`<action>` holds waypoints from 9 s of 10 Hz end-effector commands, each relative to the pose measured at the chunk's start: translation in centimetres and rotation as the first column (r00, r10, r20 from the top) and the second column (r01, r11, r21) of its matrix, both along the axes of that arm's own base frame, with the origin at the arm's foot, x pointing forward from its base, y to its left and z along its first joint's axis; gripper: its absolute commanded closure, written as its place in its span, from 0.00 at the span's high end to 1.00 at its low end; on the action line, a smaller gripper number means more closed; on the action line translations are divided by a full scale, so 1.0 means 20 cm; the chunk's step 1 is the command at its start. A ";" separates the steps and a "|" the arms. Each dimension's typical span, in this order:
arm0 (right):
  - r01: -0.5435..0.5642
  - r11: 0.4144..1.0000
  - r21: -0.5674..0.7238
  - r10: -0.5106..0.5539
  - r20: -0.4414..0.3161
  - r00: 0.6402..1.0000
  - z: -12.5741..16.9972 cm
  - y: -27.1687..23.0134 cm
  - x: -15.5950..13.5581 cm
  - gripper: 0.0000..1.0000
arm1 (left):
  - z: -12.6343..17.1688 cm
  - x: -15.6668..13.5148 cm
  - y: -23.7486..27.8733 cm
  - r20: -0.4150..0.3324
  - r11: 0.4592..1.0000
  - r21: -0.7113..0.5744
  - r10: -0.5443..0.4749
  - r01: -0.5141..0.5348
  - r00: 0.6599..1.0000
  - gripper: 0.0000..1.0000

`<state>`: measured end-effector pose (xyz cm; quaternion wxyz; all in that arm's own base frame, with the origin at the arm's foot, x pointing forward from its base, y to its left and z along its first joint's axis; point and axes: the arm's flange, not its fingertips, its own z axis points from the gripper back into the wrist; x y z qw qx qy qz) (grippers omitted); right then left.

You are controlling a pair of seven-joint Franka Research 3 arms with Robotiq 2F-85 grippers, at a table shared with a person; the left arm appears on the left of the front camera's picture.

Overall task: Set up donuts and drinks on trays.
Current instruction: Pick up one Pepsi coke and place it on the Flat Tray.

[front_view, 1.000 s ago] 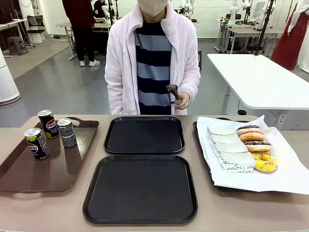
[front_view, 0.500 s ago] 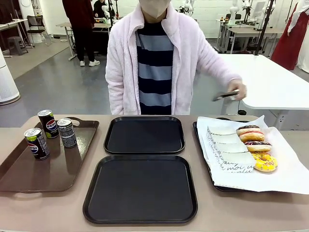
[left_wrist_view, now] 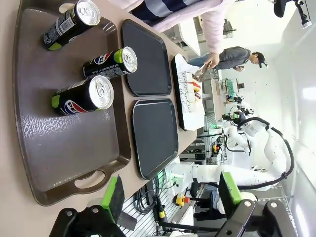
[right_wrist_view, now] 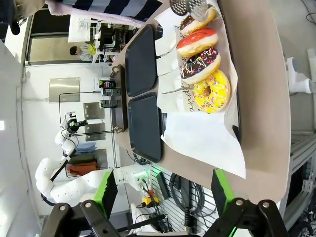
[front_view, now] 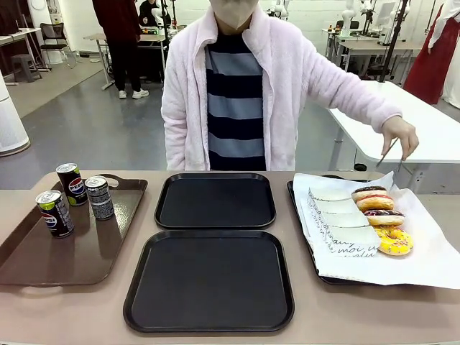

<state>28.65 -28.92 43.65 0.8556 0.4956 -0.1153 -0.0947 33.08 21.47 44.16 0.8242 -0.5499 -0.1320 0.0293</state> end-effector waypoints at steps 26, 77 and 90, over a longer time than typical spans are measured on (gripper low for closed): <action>-0.002 1.000 0.008 0.002 0.001 1.000 0.00 0.00 -0.01 1.00 | 0.32 0.67 -0.96 -0.235 0.387 0.916 0.298 0.108 0.925 1.00; -0.002 1.000 0.008 0.002 0.001 1.000 0.00 0.00 -0.01 1.00 | 0.54 0.39 -2.02 -0.027 0.398 0.917 -0.038 0.040 0.999 0.59; -0.002 1.000 0.008 0.002 0.001 1.000 0.00 0.00 -0.01 1.00 | 0.09 0.83 -2.46 -0.112 0.256 0.943 -0.352 0.211 0.929 0.59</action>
